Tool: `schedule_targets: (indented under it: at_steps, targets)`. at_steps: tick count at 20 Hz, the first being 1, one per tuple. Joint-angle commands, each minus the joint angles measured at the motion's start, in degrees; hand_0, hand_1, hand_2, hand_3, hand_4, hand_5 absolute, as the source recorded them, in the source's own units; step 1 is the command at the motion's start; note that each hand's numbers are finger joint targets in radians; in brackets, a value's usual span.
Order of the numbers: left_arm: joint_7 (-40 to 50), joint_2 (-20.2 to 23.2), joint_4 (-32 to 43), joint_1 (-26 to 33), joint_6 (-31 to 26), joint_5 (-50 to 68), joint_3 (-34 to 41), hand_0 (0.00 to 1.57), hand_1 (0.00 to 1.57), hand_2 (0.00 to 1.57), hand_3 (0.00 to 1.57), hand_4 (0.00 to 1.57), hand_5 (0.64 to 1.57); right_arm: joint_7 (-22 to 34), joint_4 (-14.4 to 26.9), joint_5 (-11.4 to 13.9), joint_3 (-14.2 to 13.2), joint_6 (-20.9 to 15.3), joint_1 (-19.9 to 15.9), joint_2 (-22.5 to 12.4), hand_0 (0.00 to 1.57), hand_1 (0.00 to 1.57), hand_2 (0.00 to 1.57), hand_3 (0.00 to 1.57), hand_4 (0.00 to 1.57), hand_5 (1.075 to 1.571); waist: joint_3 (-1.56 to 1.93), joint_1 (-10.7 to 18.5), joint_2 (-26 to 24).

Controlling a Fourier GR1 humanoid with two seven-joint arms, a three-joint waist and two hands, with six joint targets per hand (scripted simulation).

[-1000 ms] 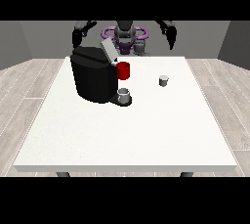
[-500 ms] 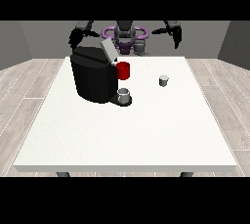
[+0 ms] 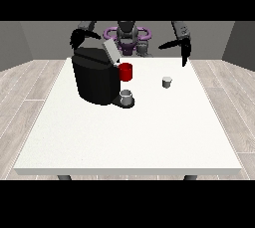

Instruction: Insert the coffee pod into the coffee machine and close the lid

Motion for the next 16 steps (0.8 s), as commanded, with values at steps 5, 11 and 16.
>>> schedule_targets:
  at_steps: [5,11,16]
  targets:
    - [0.63,0.98,10.72,-8.03,0.86,-4.10,-0.74,0.00,0.00,0.00,0.00,0.00,1.571,0.97,1.68,0.51,3.93,-4.54,-3.90,1.08,0.00,0.00,0.00,0.00,0.28,1.571,0.00,-0.03,4.52]
    - [-2.64,5.59,20.74,-10.64,-0.59,-6.48,1.12,0.00,0.00,0.00,0.00,0.00,1.571,3.78,0.02,0.07,-0.17,-0.95,-5.43,-1.16,0.00,0.00,0.00,0.00,0.36,1.571,-0.02,-1.17,5.43]
    - [-2.34,5.63,22.18,-14.24,-0.03,-10.52,-1.97,0.00,0.00,0.11,0.00,0.00,1.571,4.50,5.26,2.78,-0.65,-4.62,-9.34,-0.05,0.00,0.00,0.00,0.00,0.37,1.571,-0.01,0.64,7.02]
